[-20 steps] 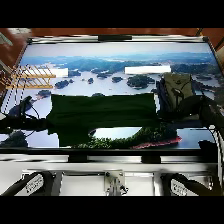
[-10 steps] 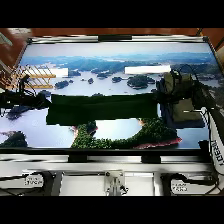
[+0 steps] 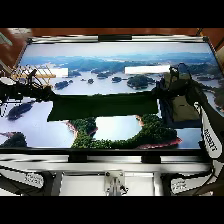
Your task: Fold the shirts.
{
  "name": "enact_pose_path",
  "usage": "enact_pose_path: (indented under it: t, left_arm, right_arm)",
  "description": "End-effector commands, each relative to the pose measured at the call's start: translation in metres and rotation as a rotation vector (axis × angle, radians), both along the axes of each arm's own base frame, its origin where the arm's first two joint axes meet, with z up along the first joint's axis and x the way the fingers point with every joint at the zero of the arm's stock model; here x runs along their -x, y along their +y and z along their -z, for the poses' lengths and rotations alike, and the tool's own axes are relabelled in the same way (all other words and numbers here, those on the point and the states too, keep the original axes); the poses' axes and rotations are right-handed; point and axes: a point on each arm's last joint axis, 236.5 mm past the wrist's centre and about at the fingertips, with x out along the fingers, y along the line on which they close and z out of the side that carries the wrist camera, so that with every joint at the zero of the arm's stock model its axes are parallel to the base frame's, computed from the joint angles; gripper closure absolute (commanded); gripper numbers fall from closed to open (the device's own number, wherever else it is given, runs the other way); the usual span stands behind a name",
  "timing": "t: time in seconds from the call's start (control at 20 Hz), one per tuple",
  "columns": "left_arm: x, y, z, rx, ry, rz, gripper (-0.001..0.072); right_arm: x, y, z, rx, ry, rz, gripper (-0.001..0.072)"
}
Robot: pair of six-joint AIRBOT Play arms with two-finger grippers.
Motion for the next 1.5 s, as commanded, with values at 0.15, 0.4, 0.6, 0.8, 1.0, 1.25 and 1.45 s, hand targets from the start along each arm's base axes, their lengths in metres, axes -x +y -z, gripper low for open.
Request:
enact_pose_path:
  t: [0.15, 0.4, 0.6, 0.8, 1.0, 1.25, 1.45]
  left_arm:
    - [-0.006, -0.001, 0.002, 0.001, -0.006, -0.013, 0.0658]
    - [-0.006, -0.002, 0.002, 0.001, -0.005, -0.01, 0.0528]
    - [0.005, 0.007, 0.0, 0.032, 0.042, -0.029, 0.024]
    - [0.019, 0.001, -0.002, 0.061, 0.086, 0.013, 0.0242]
    - [0.02, -0.01, -0.008, 0.057, 0.076, 0.04, 0.0246]
    - [0.019, -0.016, -0.027, 0.037, 0.016, 0.072, 0.0248]
    - [0.013, -0.026, -0.04, 0.103, -0.011, 0.055, 0.0253]
  right_arm:
    - [-0.005, 0.03, 0.0, 0.015, -0.037, -0.071, 0.0639]
    - [0.007, 0.024, 0.008, 0.063, 0.021, -0.082, 0.0486]
    - [0.016, 0.012, -0.003, 0.057, 0.044, -0.075, 0.0202]
    - [0.027, 0.0, 0.003, -0.038, 0.121, 0.003, 0.0079]
    - [0.037, 0.007, 0.03, -0.099, 0.204, 0.001, 0.008]
    - [0.032, 0.025, 0.04, -0.199, 0.221, 0.039, 0.0096]
    - [0.024, 0.038, 0.035, -0.195, 0.174, 0.009, 0.0638]
